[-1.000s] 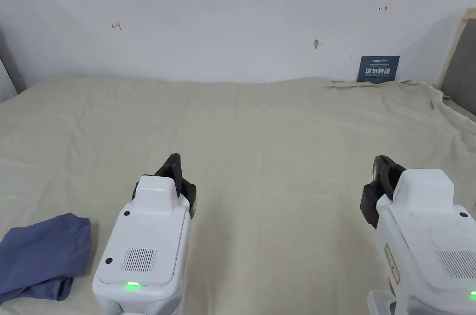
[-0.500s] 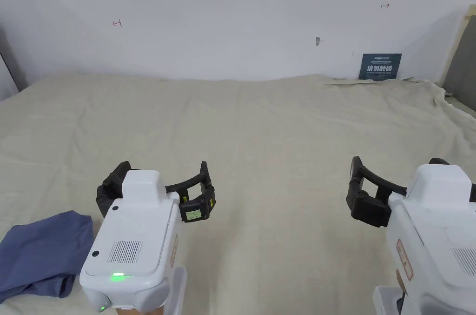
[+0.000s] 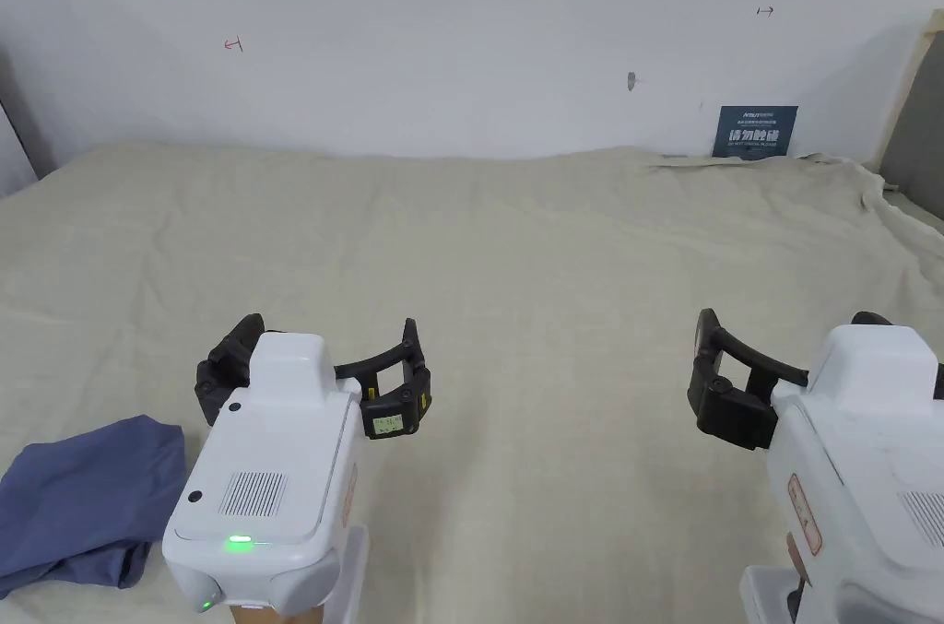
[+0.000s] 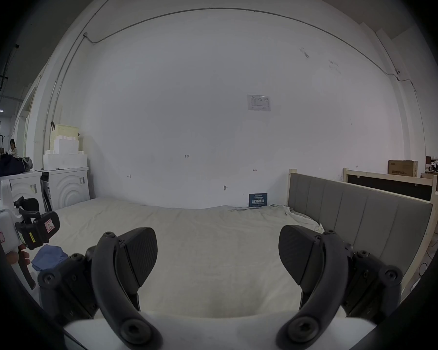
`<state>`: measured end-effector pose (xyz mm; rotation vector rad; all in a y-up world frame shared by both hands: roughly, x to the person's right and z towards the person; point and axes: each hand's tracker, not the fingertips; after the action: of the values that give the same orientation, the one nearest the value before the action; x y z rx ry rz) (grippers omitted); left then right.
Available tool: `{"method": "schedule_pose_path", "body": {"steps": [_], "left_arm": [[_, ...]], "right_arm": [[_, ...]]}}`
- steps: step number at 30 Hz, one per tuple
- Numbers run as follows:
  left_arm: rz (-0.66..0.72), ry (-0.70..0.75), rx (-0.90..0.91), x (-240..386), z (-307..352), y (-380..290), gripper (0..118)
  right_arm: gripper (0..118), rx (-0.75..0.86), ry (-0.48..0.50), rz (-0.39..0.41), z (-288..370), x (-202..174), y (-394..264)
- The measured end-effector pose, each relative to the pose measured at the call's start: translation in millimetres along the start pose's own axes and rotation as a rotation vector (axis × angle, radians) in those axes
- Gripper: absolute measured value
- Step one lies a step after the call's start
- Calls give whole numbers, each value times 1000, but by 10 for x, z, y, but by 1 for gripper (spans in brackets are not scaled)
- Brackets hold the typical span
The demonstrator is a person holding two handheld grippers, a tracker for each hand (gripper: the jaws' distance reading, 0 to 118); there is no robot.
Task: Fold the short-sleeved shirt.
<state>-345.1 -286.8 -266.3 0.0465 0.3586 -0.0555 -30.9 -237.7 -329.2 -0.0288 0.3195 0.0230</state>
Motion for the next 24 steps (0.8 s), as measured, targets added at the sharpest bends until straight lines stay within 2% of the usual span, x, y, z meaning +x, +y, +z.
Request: {"method": "schedule_pose_path", "body": {"steps": [24], "left_arm": [[-12, 6, 5, -6, 11, -3, 118]], "right_arm": [[100, 12, 0, -2, 29, -12, 14]]}}
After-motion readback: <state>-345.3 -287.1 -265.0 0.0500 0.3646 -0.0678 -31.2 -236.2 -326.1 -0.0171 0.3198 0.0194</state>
